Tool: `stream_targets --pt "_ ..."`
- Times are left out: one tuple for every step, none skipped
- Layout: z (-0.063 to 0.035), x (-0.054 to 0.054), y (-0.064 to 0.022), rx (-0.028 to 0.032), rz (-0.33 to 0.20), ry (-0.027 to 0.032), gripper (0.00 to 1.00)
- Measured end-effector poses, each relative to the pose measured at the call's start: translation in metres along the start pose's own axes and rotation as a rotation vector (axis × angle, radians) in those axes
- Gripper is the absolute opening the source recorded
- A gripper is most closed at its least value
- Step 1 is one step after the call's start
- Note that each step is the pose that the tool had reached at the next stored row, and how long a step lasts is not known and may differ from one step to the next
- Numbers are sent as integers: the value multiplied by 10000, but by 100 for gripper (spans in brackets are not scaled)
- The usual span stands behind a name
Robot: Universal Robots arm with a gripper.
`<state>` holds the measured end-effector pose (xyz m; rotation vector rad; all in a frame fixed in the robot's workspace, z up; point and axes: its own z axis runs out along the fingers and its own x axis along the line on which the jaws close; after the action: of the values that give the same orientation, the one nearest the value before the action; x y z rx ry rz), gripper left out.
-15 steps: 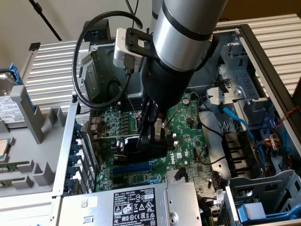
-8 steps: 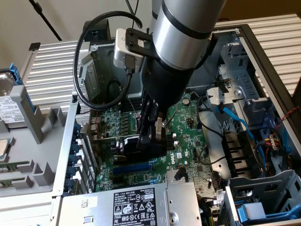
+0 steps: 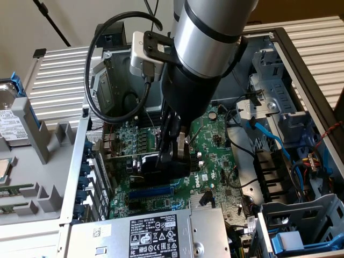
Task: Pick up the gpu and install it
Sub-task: 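Insert the gpu into the slot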
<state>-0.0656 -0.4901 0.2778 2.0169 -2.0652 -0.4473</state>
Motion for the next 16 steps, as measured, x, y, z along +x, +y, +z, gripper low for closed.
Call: stream_targets --pt "2 -4 0 -2 -3 2 26" --pt "5 -6 0 -4 -6 2 26" --pt "9 -8 3 -5 -7 1 26" --pt "13 -10 7 -7 -7 2 26" --pt "14 -10 9 -10 -10 6 26" --pt "14 -10 11 -14 -12 9 26" --pt "15 -10 13 -16 -14 10 26" --pt "19 -12 15 -16 -17 8 26" --pt "24 -13 18 -16 -19 6 26" --pt "28 -14 22 -17 -19 8 26" --pt "32 -14 25 -18 -20 9 26" --pt "36 -14 30 -18 -20 9 26" --pt "38 -13 33 -21 -21 12 26" --pt "40 -13 33 -25 -24 13 26" --pt "46 -14 35 -25 -25 9 26" --pt "52 -13 35 -27 -25 8 26"
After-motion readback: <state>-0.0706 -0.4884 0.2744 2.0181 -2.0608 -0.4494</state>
